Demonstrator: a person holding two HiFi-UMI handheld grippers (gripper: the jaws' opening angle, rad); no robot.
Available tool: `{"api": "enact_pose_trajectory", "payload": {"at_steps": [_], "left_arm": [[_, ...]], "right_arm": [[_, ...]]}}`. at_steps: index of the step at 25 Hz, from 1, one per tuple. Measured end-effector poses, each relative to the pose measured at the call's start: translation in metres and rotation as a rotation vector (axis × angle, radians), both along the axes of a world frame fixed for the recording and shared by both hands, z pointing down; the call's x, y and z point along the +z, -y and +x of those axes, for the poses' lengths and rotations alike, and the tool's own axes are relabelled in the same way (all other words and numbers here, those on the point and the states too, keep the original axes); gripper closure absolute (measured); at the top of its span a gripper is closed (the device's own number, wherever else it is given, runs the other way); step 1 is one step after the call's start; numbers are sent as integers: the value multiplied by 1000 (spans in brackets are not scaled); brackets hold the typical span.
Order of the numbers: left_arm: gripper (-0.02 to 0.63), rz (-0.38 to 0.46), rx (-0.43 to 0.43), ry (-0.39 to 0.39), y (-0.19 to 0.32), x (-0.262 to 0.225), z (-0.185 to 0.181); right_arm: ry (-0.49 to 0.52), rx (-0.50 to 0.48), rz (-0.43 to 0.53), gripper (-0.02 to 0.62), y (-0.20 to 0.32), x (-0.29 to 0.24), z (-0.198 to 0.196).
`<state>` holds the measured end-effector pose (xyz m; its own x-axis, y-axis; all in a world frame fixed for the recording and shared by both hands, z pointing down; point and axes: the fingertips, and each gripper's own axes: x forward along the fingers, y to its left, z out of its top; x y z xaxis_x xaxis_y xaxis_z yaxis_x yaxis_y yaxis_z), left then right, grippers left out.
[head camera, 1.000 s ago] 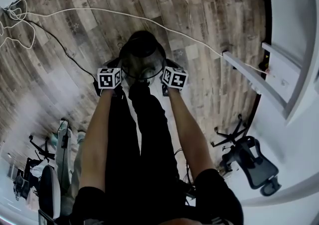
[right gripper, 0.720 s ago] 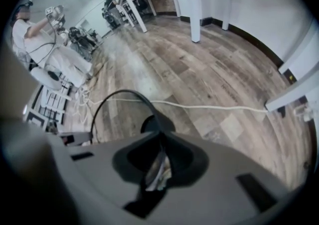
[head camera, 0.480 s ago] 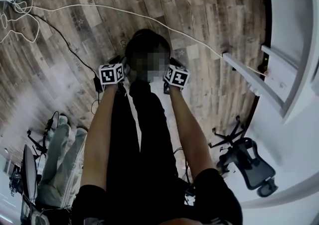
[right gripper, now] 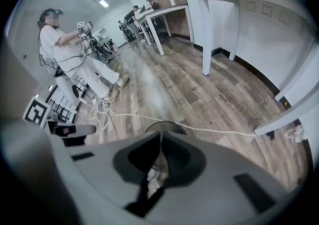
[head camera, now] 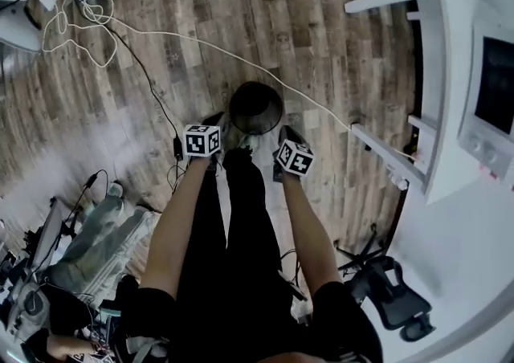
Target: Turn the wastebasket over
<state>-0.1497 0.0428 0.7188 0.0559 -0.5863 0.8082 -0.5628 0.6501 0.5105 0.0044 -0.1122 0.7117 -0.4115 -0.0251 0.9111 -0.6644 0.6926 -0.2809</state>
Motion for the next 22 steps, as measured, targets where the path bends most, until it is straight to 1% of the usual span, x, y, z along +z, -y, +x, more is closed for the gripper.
{"api": "enact_pose_trajectory", "payload": {"at_steps": [2,6,8,11,14,17,22], "left_arm": [[571,74,-18,50,19,-51,-10],[571,222,-16,191,46,-169,-35],[571,269,-5,267,47,-229,-45],[571,310,7,363,39,-308,-50],[571,342,13,446,32,-370,-53],[571,380,21,515,25,-423,-50],[571,501,38,629,17,-511,-42]], "right_arm": [[80,-2,29,555,14,-41,-17],[221,-7,66,558,34,-126,-55],[272,-20,83,560,34,-172,-70],[340,-39,115,560,30,-238,-81],[424,-45,141,560,28,-299,-90],[487,-50,192,560,24,-358,-90],[602,-80,258,560,3,-448,-92]]}}
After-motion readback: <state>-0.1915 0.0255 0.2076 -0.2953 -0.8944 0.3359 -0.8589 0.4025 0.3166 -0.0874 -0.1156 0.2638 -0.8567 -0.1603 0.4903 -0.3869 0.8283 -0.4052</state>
